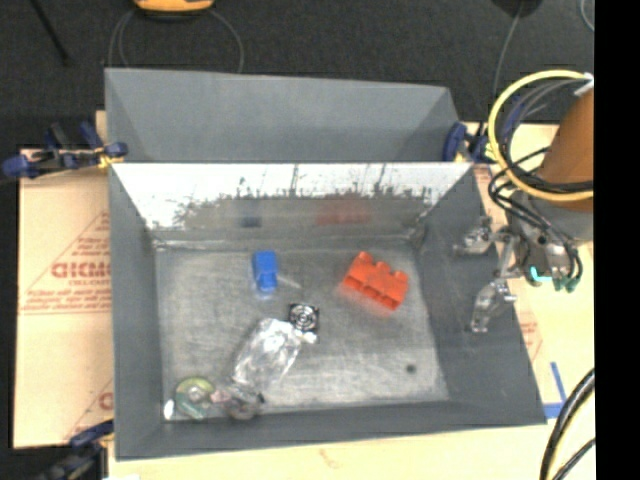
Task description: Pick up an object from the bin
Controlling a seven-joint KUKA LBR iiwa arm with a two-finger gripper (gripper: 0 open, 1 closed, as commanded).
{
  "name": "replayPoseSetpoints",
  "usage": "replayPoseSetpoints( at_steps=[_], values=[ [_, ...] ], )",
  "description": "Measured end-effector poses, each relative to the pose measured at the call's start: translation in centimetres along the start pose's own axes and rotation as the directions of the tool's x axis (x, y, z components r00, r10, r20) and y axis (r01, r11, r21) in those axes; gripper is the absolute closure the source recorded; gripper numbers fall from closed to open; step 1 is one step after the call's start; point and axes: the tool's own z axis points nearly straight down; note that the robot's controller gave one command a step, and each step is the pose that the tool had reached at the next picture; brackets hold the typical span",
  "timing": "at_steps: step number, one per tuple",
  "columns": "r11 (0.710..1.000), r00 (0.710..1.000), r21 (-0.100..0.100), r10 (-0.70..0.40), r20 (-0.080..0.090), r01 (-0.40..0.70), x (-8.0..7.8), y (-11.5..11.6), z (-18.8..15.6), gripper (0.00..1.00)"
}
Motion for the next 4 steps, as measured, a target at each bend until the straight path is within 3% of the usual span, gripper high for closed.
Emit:
replayPoseSetpoints(
  at_steps=[1,2,3,4],
  values=[
    [0.995,0.995,-0.003,-0.102,0.001,0.102,-6.1,4.5,10.8,0.0],
    [1.0,1.0,-0.003,-0.004,0.004,0.004,-7.8,6.4,15.4,0.0],
    [1.0,1.0,0.001,-0.007,0.007,0.007,-7.8,6.1,15.1,1.0],
    [1.0,0.999,-0.001,0.029,0.017,-0.029,-8.4,7.3,1.3,1.0]
  ],
)
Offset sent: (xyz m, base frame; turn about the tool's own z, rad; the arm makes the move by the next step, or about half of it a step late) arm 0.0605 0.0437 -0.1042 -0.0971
